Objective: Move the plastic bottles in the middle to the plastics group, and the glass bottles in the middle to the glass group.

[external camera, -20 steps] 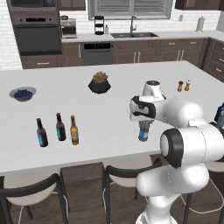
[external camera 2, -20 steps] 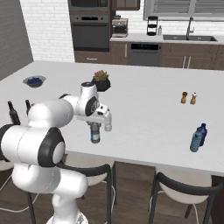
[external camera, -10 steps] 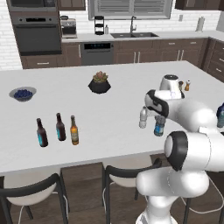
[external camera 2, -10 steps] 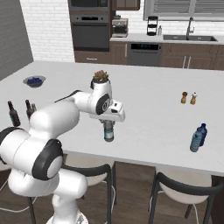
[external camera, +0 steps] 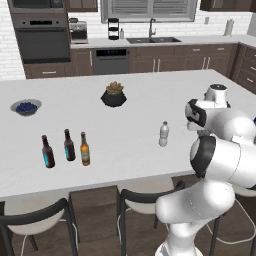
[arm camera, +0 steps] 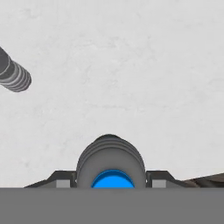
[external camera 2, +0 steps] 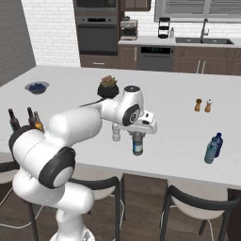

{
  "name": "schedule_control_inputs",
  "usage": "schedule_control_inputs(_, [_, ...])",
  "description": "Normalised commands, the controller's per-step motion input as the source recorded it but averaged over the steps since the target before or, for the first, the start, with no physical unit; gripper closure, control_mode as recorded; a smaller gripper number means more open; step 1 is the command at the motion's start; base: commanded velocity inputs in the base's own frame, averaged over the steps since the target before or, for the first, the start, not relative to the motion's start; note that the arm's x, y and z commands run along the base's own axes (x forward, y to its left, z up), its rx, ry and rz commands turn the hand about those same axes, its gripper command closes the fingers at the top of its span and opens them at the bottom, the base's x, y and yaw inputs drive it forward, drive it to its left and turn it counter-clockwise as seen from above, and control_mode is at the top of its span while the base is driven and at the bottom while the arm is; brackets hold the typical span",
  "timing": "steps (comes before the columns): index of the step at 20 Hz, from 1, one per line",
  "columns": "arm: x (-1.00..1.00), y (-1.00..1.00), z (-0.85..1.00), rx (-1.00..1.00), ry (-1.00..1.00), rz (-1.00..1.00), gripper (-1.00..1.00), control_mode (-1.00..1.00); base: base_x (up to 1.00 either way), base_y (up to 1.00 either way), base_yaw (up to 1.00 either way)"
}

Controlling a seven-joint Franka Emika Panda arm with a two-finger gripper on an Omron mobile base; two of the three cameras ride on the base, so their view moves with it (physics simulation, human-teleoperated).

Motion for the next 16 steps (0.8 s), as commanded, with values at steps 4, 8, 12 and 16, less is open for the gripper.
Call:
schedule_control_inputs(4, [0.01,-0.82,0.0,0.0,0.0,-0.03,1.0,-1.0,0.0,0.0,0.0])
schedule_control_inputs(8, [0.08,-0.68,0.0,0.0,0.0,-0.01,1.0,-1.0,0.0,0.0,0.0])
schedule_control_inputs(12, [0.14,-0.64,0.0,0.0,0.0,0.0,1.0,-1.0,0.0,0.0,0.0])
schedule_control_inputs(16, [0.17,-0.56,0.0,-0.01,0.0,0.0,1.0,-1.0,0.0,0.0,0.0])
